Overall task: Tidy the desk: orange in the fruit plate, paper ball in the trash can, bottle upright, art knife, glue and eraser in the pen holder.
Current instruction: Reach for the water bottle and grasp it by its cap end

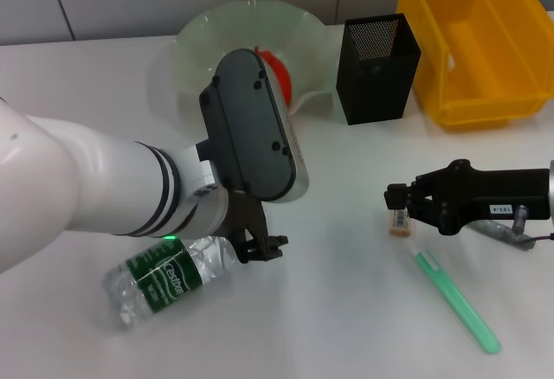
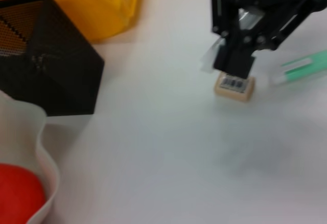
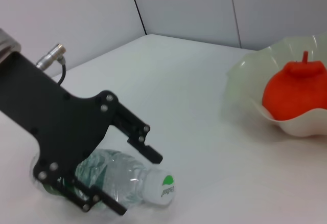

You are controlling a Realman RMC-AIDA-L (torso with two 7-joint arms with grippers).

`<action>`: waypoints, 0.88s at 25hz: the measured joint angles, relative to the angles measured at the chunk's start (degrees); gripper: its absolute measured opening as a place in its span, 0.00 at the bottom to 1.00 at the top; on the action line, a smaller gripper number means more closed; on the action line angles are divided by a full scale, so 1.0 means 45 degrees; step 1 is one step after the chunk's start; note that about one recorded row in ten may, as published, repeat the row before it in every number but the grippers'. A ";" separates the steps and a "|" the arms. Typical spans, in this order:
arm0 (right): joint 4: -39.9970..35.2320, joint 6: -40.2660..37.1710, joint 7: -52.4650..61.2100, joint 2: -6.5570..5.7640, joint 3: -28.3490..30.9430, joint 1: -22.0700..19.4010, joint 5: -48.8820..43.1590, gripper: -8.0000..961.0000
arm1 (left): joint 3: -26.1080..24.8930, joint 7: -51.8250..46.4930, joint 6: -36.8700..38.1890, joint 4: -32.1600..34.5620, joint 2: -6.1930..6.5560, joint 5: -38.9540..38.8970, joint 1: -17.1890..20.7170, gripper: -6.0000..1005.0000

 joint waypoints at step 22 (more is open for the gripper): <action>0.0000 0.0027 -0.0045 0.0000 0.0083 -0.0163 0.0088 0.07 | 0.0462 -0.1006 -0.0368 -0.0955 0.0000 0.0684 -0.0350 0.52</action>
